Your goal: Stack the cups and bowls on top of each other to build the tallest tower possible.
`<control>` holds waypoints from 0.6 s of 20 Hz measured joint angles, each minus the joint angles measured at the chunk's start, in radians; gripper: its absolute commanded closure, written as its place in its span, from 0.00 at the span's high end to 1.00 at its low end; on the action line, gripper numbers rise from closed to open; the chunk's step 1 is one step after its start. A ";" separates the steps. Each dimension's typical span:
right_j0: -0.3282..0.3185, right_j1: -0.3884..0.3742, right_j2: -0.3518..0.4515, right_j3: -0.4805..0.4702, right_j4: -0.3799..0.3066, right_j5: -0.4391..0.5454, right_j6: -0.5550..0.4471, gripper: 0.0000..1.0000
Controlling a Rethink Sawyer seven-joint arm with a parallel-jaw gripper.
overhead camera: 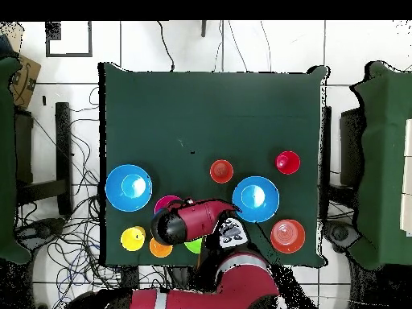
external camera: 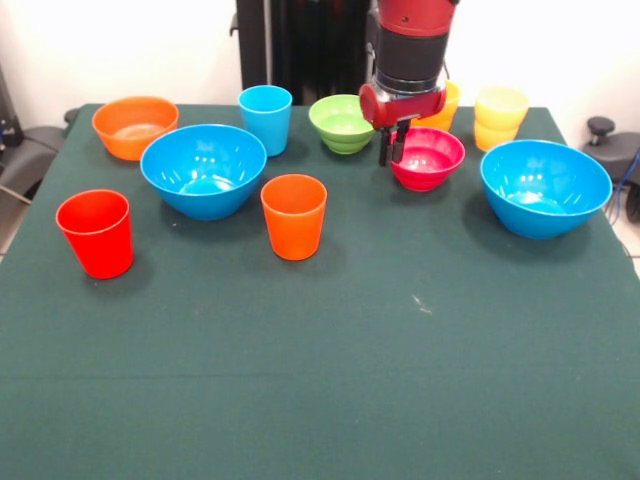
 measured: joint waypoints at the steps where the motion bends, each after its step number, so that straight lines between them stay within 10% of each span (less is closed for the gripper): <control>1: 0.000 0.000 0.000 0.000 -0.001 0.000 0.000 0.00; 12: -0.007 -0.001 0.007 0.000 -0.015 0.000 0.000 0.00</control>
